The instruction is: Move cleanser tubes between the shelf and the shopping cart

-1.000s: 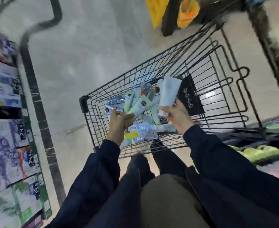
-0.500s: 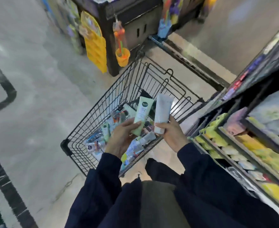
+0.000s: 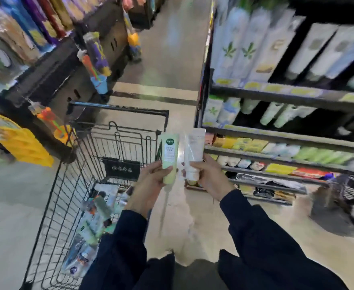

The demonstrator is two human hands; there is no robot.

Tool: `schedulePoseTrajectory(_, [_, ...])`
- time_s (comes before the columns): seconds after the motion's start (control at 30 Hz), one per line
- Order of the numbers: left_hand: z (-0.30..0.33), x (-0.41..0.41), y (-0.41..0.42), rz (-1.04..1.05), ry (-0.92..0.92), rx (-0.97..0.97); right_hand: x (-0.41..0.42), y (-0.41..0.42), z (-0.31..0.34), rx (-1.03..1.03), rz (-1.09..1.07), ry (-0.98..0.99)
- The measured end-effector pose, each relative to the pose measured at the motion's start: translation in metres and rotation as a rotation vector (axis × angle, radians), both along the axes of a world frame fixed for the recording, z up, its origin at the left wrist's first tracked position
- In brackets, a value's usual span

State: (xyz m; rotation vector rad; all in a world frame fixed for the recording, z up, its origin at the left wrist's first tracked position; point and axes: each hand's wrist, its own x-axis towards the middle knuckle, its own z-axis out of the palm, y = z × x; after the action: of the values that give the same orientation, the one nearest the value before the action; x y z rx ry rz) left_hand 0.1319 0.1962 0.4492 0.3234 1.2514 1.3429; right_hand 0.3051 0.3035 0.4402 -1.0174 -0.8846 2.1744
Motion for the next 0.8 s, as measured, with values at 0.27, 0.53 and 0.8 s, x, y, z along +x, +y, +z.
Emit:
schedulePoseTrajectory(0.27, [0.013,0.132,0.059,-0.19,0.023,0.053,0.148,0.01,0.009,0.067,-0.221,-0.027])
schedulePoseTrajectory(0.53, [0.019,0.269,0.081,-0.245,0.072,0.051,0.285,0.009,0.014,0.099,-0.324,-0.02])
schedulePoseTrajectory(0.8, [0.02,0.373,0.102,-0.185,0.205,0.017,0.393,0.021,0.004,0.086,-0.389,-0.049])
